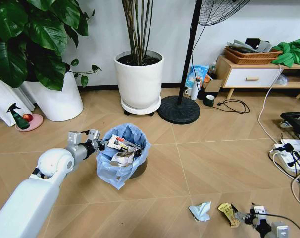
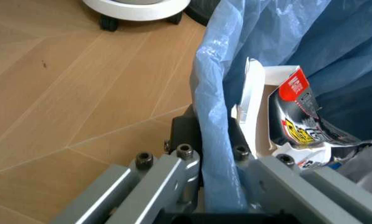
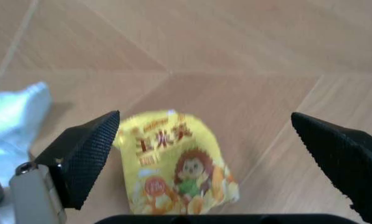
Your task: Pick up the trash bin and place the garbage on the floor into it.
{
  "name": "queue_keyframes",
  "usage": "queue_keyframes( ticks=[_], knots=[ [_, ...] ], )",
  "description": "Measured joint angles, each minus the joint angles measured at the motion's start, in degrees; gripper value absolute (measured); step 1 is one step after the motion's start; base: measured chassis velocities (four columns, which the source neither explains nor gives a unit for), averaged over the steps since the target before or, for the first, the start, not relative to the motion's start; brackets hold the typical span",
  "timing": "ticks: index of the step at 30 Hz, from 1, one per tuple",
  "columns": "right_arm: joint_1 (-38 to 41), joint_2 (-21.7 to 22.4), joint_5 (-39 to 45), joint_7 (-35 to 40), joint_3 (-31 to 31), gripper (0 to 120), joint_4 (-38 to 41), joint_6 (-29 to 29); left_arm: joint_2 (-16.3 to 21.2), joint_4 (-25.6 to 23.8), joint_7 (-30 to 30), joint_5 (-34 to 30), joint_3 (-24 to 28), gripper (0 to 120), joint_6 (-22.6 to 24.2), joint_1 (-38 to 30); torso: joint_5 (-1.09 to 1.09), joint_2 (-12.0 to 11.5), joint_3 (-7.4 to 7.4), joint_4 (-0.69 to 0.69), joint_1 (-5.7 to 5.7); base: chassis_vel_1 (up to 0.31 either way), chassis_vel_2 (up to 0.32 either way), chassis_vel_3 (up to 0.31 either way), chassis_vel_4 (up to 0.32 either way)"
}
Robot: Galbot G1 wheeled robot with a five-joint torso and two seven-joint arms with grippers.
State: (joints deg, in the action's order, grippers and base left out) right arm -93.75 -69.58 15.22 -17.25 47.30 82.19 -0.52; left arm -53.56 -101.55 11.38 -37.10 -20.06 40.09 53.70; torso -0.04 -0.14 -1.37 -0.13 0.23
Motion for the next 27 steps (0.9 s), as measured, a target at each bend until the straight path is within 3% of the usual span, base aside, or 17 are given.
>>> queue_keyframes(
  ticks=[16,23,25,27],
  knots=[
    [7.31,-1.90,-2.38,-0.07,-2.08,100,-9.10,-0.19,0.37,-0.89,-0.92,-0.65,0.29,0,0.34,0.02,0.00,-0.01,0.00,0.00,0.00,0.000,0.000,0.000,0.000],
    [8.28,-2.26,-2.94,-0.17,-2.15,77,-11.42,-0.98,-0.15,-0.89,-1.08,-0.63,0.53,0,0.36,-0.30,-0.01,-0.01,0.00,0.00,0.00,0.000,0.000,0.000,0.000],
    [8.33,-2.30,-2.95,-0.17,-2.13,75,-11.54,-1.27,-0.16,-0.89,-1.08,-0.64,0.53,0,0.37,-0.34,-0.01,-0.01,0.00,0.00,0.00,0.000,0.000,0.000,0.000],
    [8.46,-2.44,-2.85,-0.21,-2.06,64,-11.77,-2.01,-0.19,-0.88,-1.08,-0.74,0.53,0,0.37,-0.43,-0.03,0.00,0.00,0.00,0.00,0.000,0.000,0.000,0.000]
  ],
)
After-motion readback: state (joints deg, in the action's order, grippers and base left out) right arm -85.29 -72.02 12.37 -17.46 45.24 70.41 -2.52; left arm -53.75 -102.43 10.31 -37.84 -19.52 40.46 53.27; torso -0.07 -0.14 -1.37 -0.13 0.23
